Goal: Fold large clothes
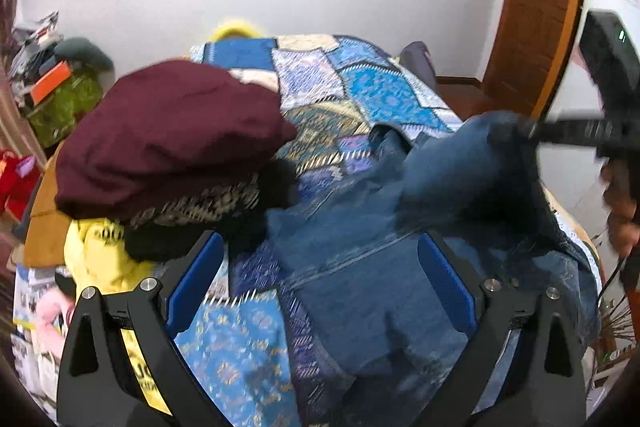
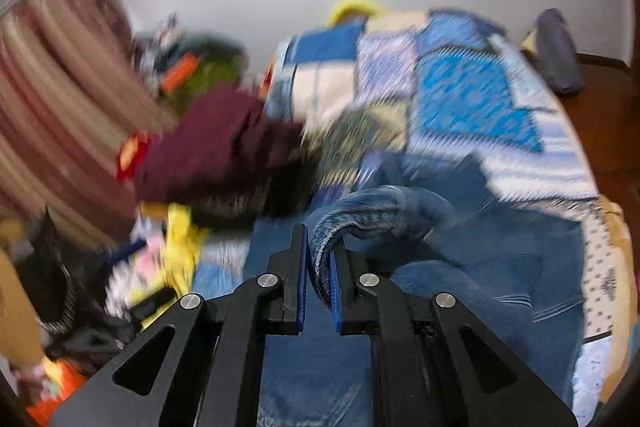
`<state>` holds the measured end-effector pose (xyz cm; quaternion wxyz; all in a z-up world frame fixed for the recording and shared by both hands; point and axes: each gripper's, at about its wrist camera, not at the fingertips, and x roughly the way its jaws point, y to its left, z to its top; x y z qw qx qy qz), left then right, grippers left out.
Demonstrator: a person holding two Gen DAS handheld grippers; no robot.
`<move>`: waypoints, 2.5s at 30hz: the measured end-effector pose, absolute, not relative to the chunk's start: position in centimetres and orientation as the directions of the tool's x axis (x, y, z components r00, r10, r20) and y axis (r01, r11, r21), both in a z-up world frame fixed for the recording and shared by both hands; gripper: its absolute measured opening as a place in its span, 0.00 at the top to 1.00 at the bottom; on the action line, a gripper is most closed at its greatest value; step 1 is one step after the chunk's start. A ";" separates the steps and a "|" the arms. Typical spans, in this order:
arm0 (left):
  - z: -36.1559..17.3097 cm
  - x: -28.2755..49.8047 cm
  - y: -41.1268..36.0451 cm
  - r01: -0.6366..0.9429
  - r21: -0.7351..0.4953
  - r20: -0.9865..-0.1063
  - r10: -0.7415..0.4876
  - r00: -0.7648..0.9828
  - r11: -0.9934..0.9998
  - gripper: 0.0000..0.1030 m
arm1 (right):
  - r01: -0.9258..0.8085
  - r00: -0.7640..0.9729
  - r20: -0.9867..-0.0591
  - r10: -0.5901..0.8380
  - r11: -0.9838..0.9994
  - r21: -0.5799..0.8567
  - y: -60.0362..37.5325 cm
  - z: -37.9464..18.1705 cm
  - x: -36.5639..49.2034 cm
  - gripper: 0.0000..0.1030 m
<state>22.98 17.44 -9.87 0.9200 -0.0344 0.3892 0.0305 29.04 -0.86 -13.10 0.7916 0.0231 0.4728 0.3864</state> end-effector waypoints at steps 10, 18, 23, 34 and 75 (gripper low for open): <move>-11.9 20.9 18.2 -0.115 -0.050 -0.751 0.038 0.659 0.992 0.05 | -0.657 0.056 -0.858 0.510 0.666 0.353 2.9 -19.8 25.9 0.82; -11.7 22.1 15.8 -0.069 -0.048 -0.759 0.009 0.651 0.996 0.05 | -0.615 0.113 -0.834 0.540 0.698 0.368 -0.8 -16.7 25.4 0.65; -11.3 23.7 12.8 -0.005 -0.006 -0.756 -0.001 0.654 1.000 0.05 | -0.560 0.207 -0.807 0.554 0.743 0.366 -5.3 -14.6 26.7 0.65; -15.1 30.1 8.7 0.082 -0.043 -0.848 -0.079 0.525 0.996 0.05 | -0.464 0.494 -0.806 0.327 0.883 0.073 -15.0 -9.8 29.8 0.63; -14.2 28.8 9.3 0.075 -0.178 -0.738 -0.184 0.649 0.981 0.91 | -0.344 0.412 -0.889 0.200 0.937 0.051 -15.8 -24.3 26.5 0.45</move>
